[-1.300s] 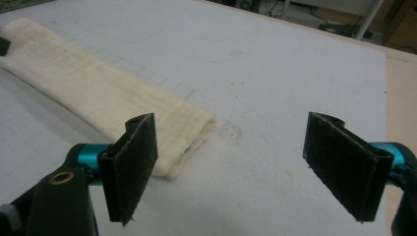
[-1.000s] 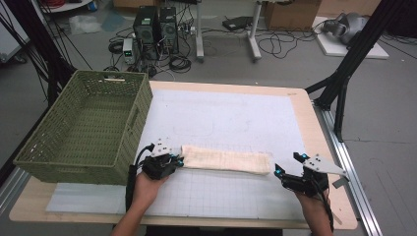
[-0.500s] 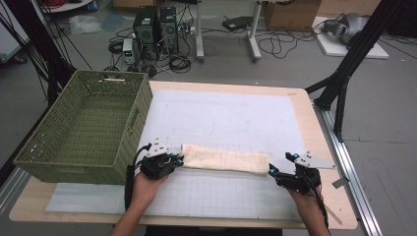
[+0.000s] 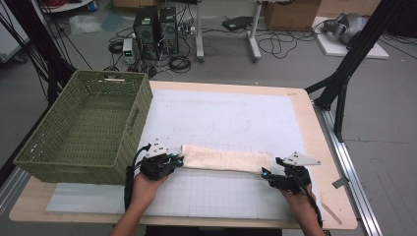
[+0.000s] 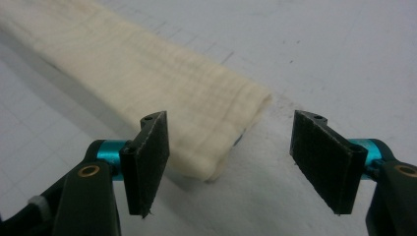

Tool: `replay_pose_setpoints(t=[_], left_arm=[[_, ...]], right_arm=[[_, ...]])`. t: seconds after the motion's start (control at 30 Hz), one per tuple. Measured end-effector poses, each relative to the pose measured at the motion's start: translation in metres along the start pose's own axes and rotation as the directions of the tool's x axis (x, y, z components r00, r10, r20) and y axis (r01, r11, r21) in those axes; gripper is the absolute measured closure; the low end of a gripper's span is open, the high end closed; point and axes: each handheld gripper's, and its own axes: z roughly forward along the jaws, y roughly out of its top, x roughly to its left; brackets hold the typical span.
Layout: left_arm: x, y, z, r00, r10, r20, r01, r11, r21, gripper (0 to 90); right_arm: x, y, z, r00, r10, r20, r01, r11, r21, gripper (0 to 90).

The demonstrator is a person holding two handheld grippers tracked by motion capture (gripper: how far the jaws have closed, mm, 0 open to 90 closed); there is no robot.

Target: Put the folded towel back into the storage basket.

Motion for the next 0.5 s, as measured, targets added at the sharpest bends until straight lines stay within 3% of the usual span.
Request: replay_pose_setpoints(t=[0.1, 0.2, 0.5], left_arm=[[-0.0001, -0.0001, 0.0002, 1.0, -0.005, 0.0, 0.005, 1.0, -0.003, 82.1], [-0.0003, -0.0003, 0.0004, 1.0, -0.009, 0.001, 0.009, 1.0, 0.0, 82.0], [-0.0008, -0.0005, -0.0004, 1.0, -0.006, -0.002, 0.006, 1.0, -0.002, 82.1]], right_arm=[[0.0013, -0.0011, 0.0062, 0.9999, -0.011, -0.012, 0.012, 1.0, 0.026, 32.3], [0.0026, -0.0015, 0.0114, 0.9996, -0.015, -0.023, 0.016, 0.998, 0.06, 41.1], [0.0065, -0.0017, 0.011, 0.9992, -0.025, -0.03, 0.027, 0.998, 0.058, 50.7]])
